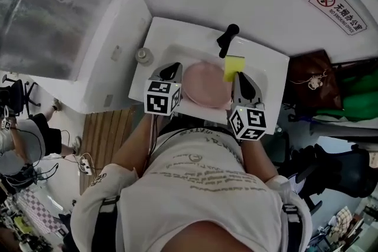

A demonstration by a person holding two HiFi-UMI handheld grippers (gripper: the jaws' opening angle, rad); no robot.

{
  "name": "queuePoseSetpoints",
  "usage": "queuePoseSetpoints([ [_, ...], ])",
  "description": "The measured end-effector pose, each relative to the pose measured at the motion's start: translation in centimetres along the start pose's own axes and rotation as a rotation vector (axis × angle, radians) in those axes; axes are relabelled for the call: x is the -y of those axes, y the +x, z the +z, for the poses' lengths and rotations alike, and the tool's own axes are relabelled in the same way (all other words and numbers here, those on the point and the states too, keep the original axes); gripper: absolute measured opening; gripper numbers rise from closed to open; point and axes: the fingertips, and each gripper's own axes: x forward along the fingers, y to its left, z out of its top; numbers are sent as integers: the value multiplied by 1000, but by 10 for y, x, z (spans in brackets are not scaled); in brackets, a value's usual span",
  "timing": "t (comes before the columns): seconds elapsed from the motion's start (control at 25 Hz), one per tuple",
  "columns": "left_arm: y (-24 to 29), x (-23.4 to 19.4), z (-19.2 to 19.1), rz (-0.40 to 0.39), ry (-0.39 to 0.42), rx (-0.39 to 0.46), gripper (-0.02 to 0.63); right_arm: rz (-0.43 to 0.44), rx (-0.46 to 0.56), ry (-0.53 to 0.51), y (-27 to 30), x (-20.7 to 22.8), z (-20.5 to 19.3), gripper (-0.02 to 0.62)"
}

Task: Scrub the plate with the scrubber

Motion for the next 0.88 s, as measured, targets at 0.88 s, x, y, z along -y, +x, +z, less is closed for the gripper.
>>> queuePoseSetpoints([
  [0.88,89,-18,-139,-204,-290,-583,175,-105,-149,69,-5,34,-59,37],
])
